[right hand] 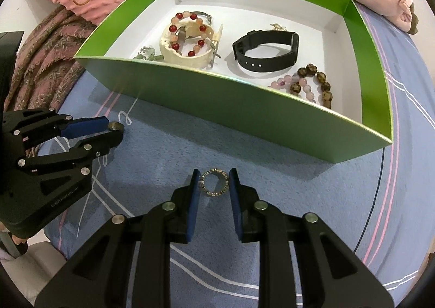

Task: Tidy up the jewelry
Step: 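Grasp the engraved silver ring with the right tool while the left grasps the small ring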

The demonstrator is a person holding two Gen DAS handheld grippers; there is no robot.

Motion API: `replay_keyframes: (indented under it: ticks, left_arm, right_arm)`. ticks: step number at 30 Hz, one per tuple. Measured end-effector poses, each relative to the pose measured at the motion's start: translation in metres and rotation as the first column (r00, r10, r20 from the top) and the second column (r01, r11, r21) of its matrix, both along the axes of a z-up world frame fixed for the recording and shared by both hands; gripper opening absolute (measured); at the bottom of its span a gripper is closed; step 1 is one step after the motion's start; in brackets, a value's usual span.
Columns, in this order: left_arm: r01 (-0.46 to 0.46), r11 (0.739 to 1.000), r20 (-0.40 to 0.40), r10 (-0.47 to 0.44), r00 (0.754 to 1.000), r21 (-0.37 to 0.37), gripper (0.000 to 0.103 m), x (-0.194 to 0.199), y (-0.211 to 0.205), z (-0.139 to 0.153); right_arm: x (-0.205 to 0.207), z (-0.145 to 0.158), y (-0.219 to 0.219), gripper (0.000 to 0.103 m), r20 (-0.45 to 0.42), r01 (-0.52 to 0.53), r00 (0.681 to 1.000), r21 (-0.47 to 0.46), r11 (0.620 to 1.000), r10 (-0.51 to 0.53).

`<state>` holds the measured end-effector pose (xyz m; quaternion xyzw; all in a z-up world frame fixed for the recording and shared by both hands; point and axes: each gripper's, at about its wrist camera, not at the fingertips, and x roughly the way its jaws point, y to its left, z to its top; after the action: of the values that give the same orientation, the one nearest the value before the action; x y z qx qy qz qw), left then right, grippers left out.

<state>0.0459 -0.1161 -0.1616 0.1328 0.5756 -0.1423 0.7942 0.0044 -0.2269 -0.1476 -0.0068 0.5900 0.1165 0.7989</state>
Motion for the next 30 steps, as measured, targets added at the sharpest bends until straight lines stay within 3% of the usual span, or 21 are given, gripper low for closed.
replay_keyframes:
  ticks: [7, 16, 19, 21, 24, 28, 30]
  left_arm:
    - [0.018, 1.0, -0.007, -0.018, 1.0, -0.022, 0.011, -0.005, 0.003, 0.0]
    - [-0.022, 0.998, -0.026, 0.02, 0.999, -0.064, 0.01, -0.005, 0.012, -0.002]
    - [-0.025, 0.996, -0.029, 0.023, 0.999, -0.081, 0.021, -0.003, 0.016, 0.0]
    - [-0.019, 0.995, -0.026, 0.017, 1.0, -0.1, 0.022, -0.003, 0.016, 0.003]
    - [0.013, 0.994, -0.012, -0.014, 1.0, -0.105, 0.025, -0.001, 0.008, 0.007]
    - [0.064, 0.992, -0.005, -0.065, 0.998, -0.11, 0.039, -0.001, -0.005, 0.008]
    - [0.081, 0.99, -0.009, -0.083, 0.997, -0.118, 0.041, -0.004, -0.009, 0.008]
  right_arm:
    - [0.003, -0.001, 0.004, 0.023, -0.003, 0.003, 1.0, 0.0, 1.0, -0.003]
    - [0.006, -0.002, 0.005, 0.023, -0.009, 0.008, 1.0, 0.004, 1.0, -0.008]
    - [0.006, -0.002, 0.005, 0.023, -0.01, 0.008, 1.0, 0.005, 1.0, -0.008]
    - [0.006, -0.003, 0.005, 0.023, -0.011, 0.007, 1.0, 0.006, 1.0, -0.007]
    - [0.008, -0.004, 0.004, 0.023, -0.011, 0.007, 1.0, 0.005, 1.0, -0.007]
    - [0.006, -0.003, 0.001, 0.023, -0.008, 0.018, 1.0, 0.007, 1.0, -0.018]
    - [0.006, -0.003, -0.001, 0.023, -0.01, 0.029, 1.0, 0.009, 1.0, -0.029]
